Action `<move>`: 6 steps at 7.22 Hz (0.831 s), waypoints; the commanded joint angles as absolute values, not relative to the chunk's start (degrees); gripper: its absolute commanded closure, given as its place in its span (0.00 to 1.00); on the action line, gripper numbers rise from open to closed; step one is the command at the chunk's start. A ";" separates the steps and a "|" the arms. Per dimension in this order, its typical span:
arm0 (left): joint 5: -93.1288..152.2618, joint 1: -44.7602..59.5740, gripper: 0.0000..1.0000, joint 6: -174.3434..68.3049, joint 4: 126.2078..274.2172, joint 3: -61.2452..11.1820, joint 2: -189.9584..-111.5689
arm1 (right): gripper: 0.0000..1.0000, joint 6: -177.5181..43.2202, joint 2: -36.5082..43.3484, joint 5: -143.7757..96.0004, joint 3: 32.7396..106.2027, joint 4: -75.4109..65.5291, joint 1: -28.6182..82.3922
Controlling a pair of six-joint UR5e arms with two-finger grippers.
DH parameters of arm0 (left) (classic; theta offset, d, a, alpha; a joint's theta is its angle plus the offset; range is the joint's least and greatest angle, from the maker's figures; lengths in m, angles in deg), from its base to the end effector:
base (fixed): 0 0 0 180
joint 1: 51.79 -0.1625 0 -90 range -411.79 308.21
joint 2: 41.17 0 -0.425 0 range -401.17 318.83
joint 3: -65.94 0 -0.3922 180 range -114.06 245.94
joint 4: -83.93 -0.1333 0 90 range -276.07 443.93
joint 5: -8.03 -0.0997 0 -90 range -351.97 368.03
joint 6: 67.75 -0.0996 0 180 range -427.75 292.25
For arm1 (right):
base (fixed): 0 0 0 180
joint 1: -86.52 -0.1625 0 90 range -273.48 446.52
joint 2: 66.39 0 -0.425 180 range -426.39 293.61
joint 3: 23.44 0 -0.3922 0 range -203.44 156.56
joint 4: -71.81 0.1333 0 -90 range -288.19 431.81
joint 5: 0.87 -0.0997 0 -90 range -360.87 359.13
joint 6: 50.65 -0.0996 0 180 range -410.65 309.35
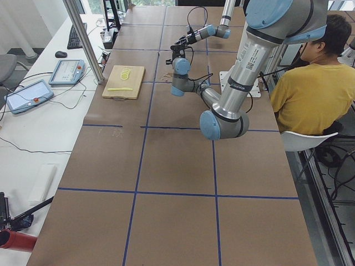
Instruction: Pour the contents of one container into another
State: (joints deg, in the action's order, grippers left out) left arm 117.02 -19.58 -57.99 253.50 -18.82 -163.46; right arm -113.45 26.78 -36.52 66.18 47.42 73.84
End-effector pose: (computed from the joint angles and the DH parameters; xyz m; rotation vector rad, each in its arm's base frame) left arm 0.4861 -0.4255 0.2209 1.4673 1.2701 0.8782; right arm -0.4076 -0.3113 0.5503 1.1304 -0.6417 0.2958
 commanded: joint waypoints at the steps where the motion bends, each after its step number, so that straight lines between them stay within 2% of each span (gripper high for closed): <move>1: 117.02 -19.53 1.00 -57.99 253.39 -18.79 -163.51 | 0.66 -113.23 26.78 -36.72 64.98 49.75 73.86; 3: 117.02 -19.53 1.00 -57.99 253.39 -18.79 -163.51 | 0.53 -113.23 26.78 -36.72 64.98 49.83 73.86; 6: 117.02 -19.53 1.00 -57.99 253.39 -18.70 -163.51 | 0.47 -113.23 26.78 -36.72 65.07 49.83 73.86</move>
